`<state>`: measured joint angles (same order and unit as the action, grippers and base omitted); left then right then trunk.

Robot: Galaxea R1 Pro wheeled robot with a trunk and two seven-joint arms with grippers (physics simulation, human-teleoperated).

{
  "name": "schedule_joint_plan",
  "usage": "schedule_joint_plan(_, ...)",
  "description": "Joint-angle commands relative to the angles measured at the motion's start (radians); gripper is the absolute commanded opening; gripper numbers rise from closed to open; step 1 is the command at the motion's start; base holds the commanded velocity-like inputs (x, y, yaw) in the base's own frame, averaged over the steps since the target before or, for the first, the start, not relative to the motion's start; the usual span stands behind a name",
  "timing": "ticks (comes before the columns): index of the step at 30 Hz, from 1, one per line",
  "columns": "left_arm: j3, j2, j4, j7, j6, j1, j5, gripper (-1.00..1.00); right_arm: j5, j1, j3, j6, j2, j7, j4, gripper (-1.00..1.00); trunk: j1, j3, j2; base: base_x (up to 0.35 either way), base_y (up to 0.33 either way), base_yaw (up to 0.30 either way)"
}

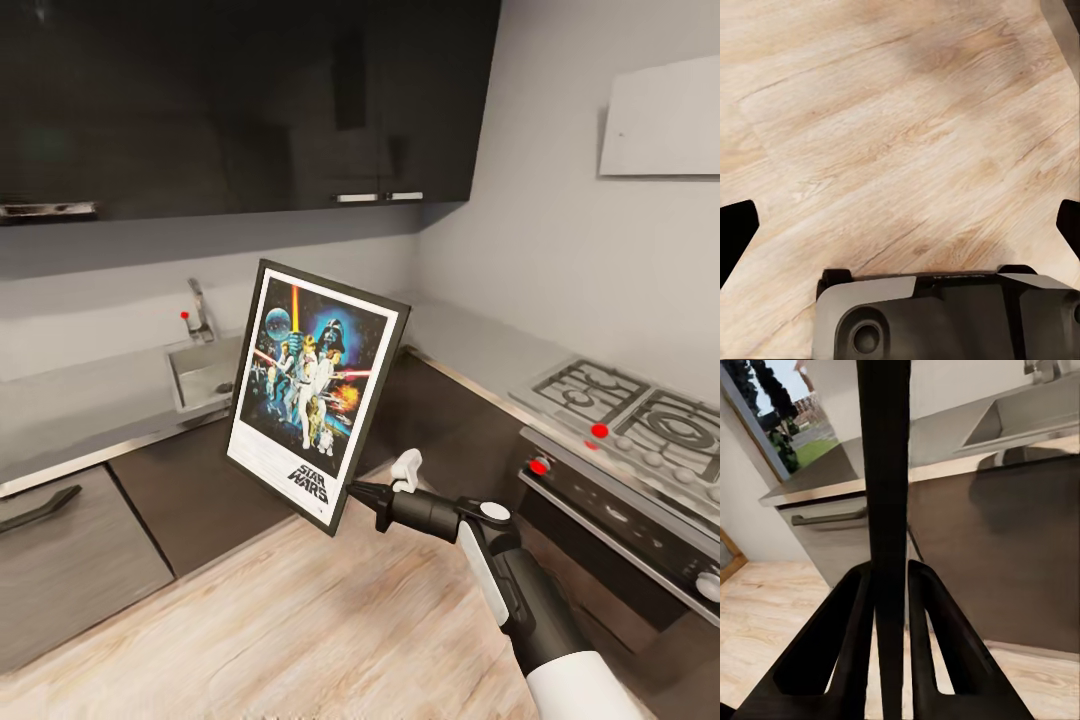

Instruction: Pick up the poster from the kitchen countertop and hang it on one of the wall nails in the kitchen.

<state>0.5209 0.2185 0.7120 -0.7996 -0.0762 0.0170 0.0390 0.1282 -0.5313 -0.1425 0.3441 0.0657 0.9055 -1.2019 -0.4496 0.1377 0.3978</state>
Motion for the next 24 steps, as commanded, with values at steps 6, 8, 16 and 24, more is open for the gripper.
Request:
schedule_joint_plan(6, 0.005, -0.001, 0.003, -0.006, -0.007, 0.0, 0.004, 1.0, 0.01, -0.001, 0.0, 0.011, 0.001, 0.001, 0.0, -1.0, 0.0, 0.002, 0.002, -0.185, 0.244, 0.162)
schedule_joint_plan(8, 0.005, -0.001, 0.003, -0.006, -0.007, 0.0, 0.004, 1.0, 0.011, -0.001, 0.001, 0.012, 0.001, 0.002, 0.0, -1.0, 0.0, 0.002, 0.002, -0.227, 0.235, 0.032)
schedule_joint_plan(16, 0.006, -0.001, 0.003, -0.006, -0.007, 0.0, 0.004, 1.0, 0.01, -0.001, 0.0, 0.011, 0.001, 0.001, 0.001, -1.0, 0.0, 0.002, 0.002, -0.234, 0.23, 0.055)
schedule_joint_plan(24, 0.009, -0.001, 0.004, -0.006, -0.007, 0.0, 0.004, 1.0, 0.007, -0.001, 0.0, 0.01, 0.002, 0.0, 0.0, -1.0, 0.0, 0.002, 0.002, -0.078, 0.085, 0.263)
